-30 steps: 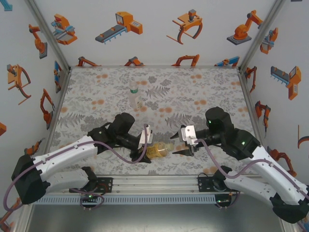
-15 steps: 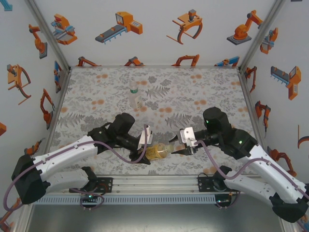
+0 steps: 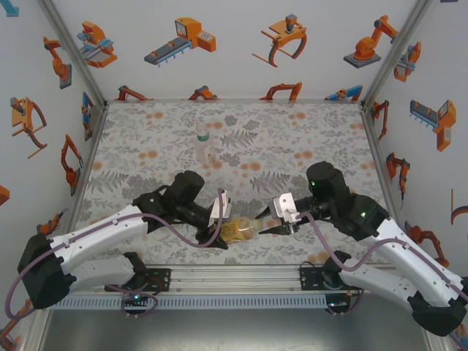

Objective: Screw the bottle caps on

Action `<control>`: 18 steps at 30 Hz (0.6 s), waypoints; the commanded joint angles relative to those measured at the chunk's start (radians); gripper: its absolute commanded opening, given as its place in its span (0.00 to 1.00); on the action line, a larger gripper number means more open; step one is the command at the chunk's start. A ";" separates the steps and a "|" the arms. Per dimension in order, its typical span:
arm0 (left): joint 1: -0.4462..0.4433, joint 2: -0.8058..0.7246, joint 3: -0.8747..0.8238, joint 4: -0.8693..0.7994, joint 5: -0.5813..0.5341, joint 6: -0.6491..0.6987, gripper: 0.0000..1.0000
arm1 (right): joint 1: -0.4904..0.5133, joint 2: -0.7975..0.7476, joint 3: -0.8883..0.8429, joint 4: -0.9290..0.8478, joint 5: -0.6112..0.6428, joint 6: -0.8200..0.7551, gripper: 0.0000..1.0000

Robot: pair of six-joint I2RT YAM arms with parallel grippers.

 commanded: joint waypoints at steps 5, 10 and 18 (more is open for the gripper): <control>-0.006 -0.007 0.029 -0.008 0.027 0.020 0.00 | 0.005 0.006 -0.019 0.051 -0.039 0.091 0.26; -0.006 -0.021 0.009 0.034 -0.047 0.001 0.00 | 0.006 0.006 -0.062 0.174 0.032 0.404 0.18; -0.006 -0.043 -0.037 0.126 -0.267 -0.023 0.00 | 0.005 -0.001 -0.158 0.403 0.445 1.197 0.00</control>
